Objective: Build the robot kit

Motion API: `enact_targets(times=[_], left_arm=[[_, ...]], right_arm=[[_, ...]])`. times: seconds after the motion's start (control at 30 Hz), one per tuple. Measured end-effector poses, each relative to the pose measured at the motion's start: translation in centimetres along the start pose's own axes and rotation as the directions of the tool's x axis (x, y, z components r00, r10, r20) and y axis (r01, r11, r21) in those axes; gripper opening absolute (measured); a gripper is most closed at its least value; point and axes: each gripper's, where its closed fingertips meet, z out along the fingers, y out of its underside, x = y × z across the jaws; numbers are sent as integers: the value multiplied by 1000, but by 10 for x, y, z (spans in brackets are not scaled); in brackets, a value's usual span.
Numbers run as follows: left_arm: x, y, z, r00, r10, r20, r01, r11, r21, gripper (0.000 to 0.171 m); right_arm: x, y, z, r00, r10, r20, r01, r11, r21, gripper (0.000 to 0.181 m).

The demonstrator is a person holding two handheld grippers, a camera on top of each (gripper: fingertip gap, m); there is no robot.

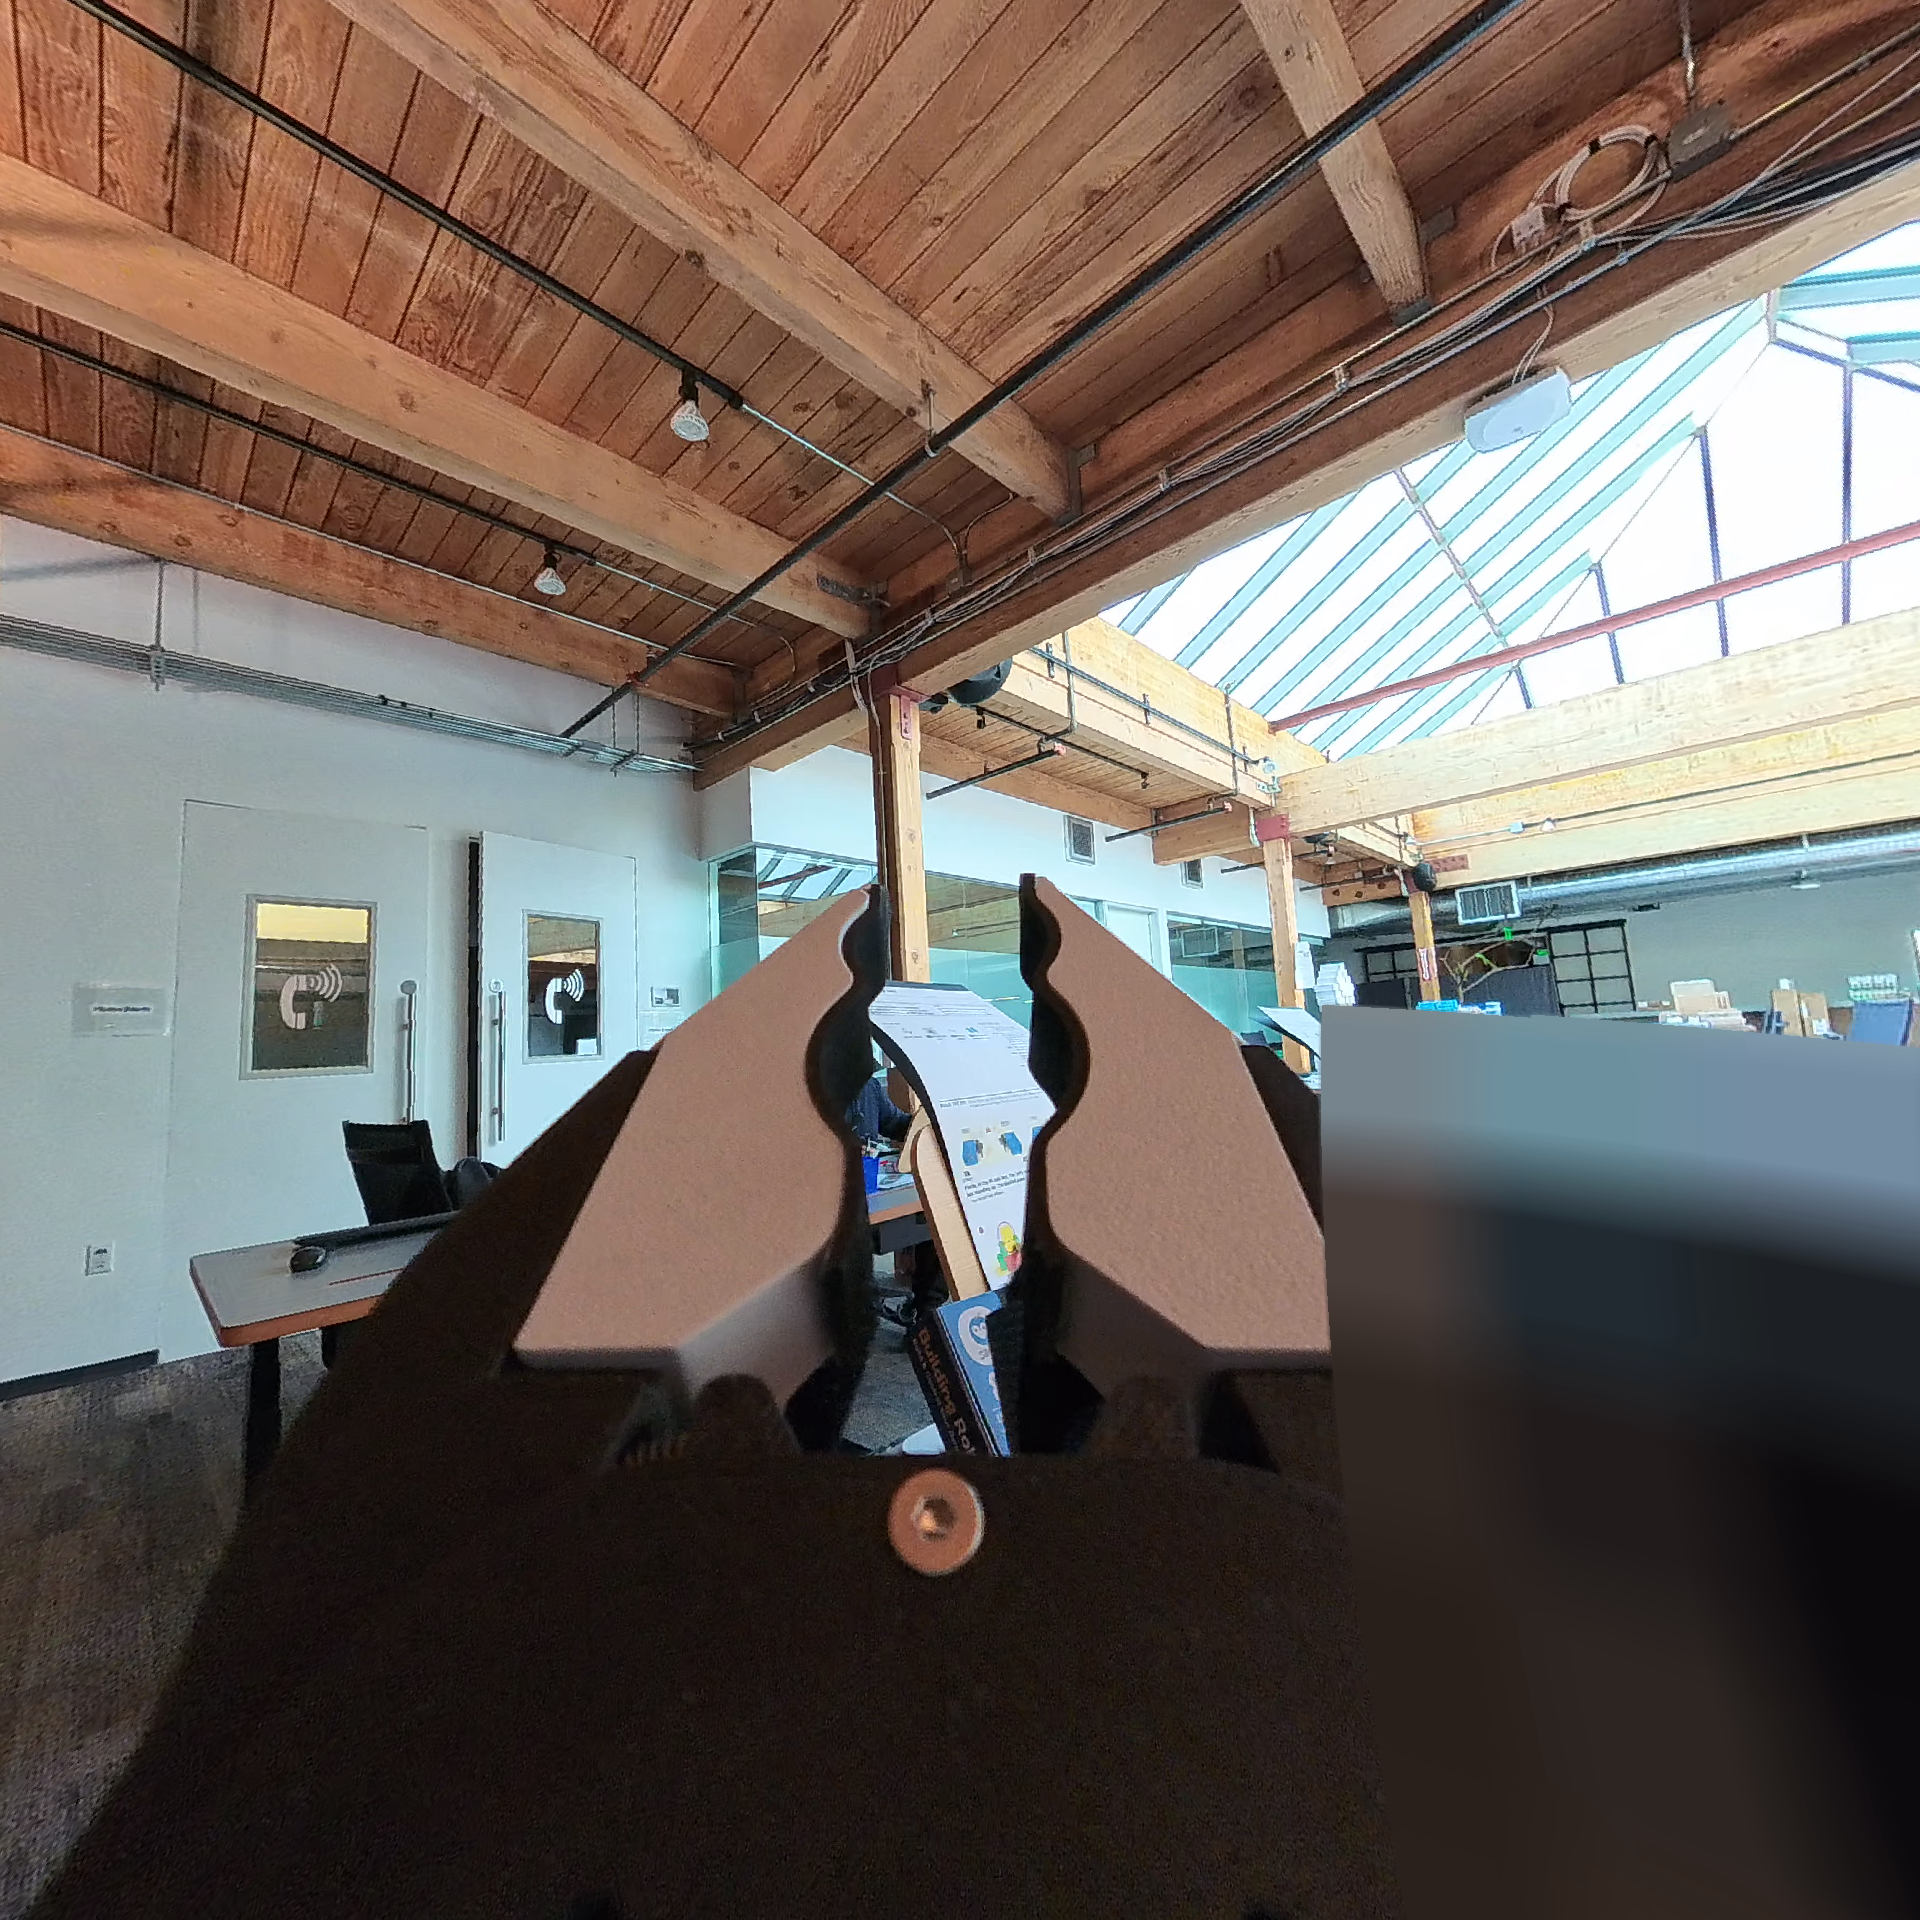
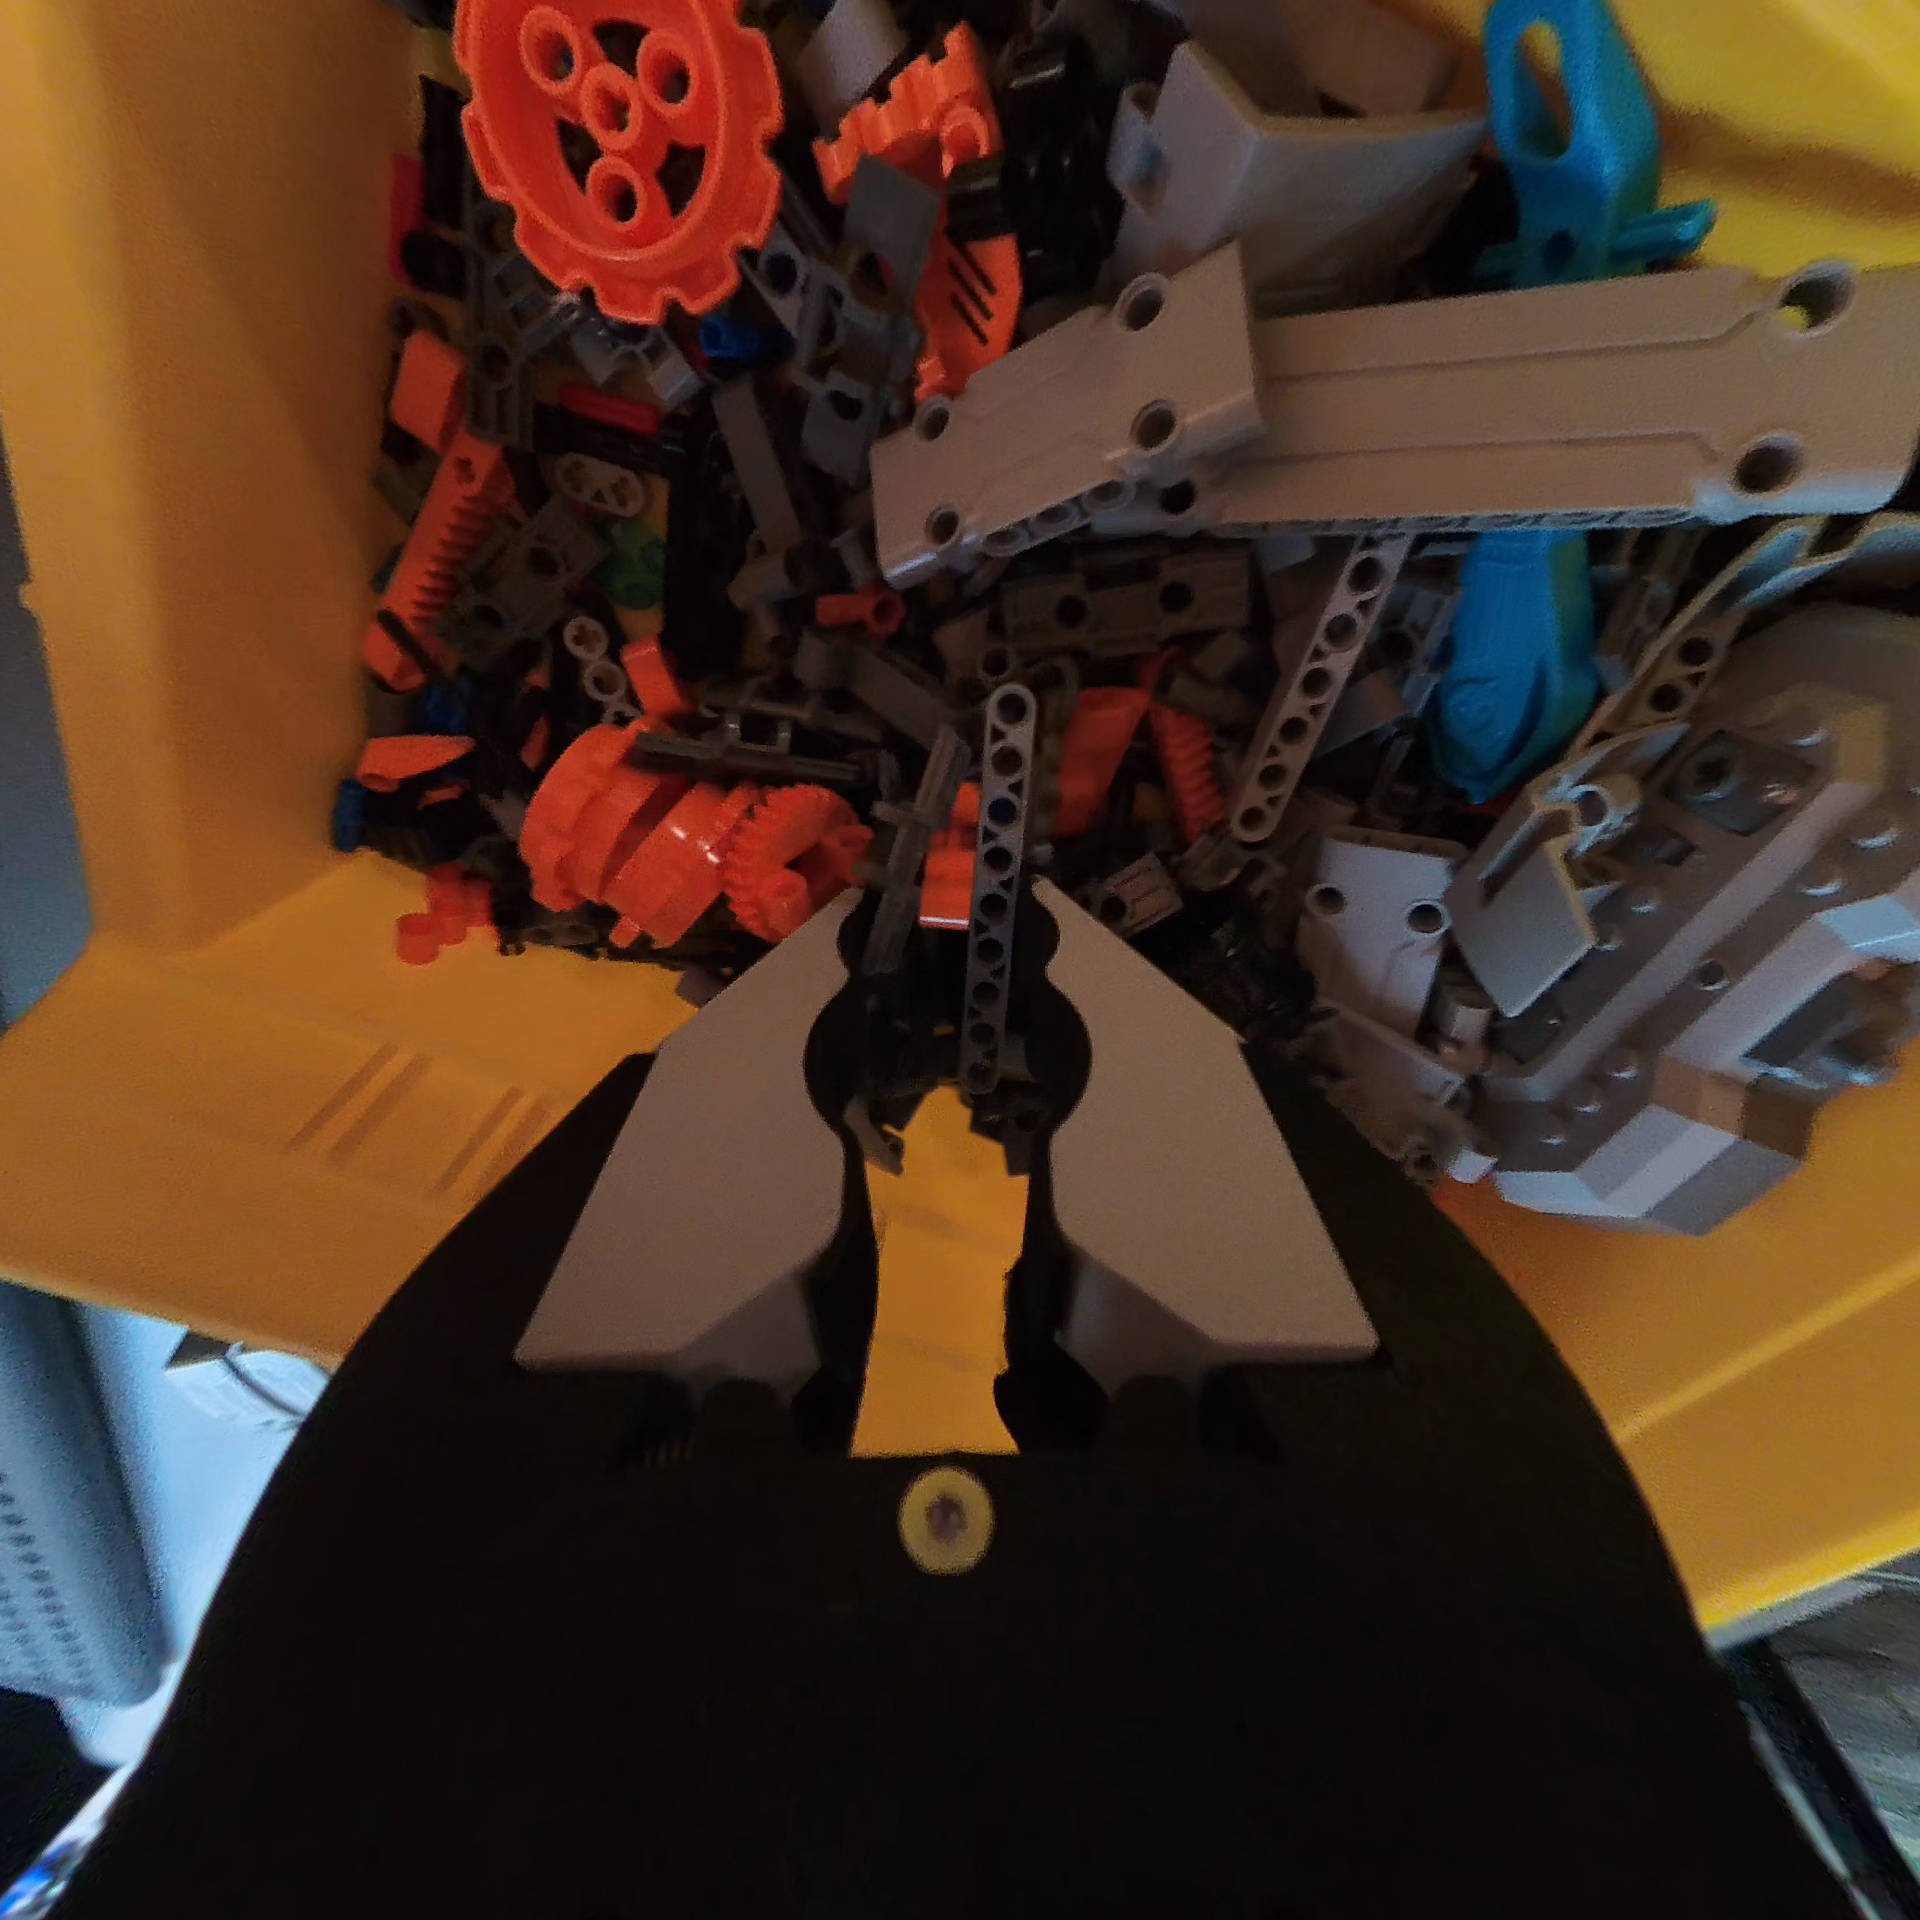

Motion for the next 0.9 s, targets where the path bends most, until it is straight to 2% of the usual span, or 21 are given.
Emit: enact_targets(times=[0.03,0.47,0.57,0.77,0.83,0.9], left_arm=[[0,0,0,1000,1,-1,-1,1000,-1,22],[2,2,1,1000,-5,-8,5,1000,-3,22],[2,0,0,1000,-4,-7,4,1000,4,22],[2,-5,-4,1000,1,1,-1,1000,19,22],[2,-4,-4,1000,0,2,0,1000,19,22],[2,-3,-3,1000,-3,-1,3,1000,15,22]], right_arm=[[-4,0,0,1000,14,26,-14,1000,-2,25],[-61,1,2,976,43,212,-31,998,-59,20],[-80,-4,-2,943,93,319,-82,995,-50,21],[-70,-2,-6,954,96,285,-86,995,-48,26],[-57,-3,-12,967,83,239,-81,997,-16,28],[-30,-2,-15,990,75,122,-77,997,8,29]])
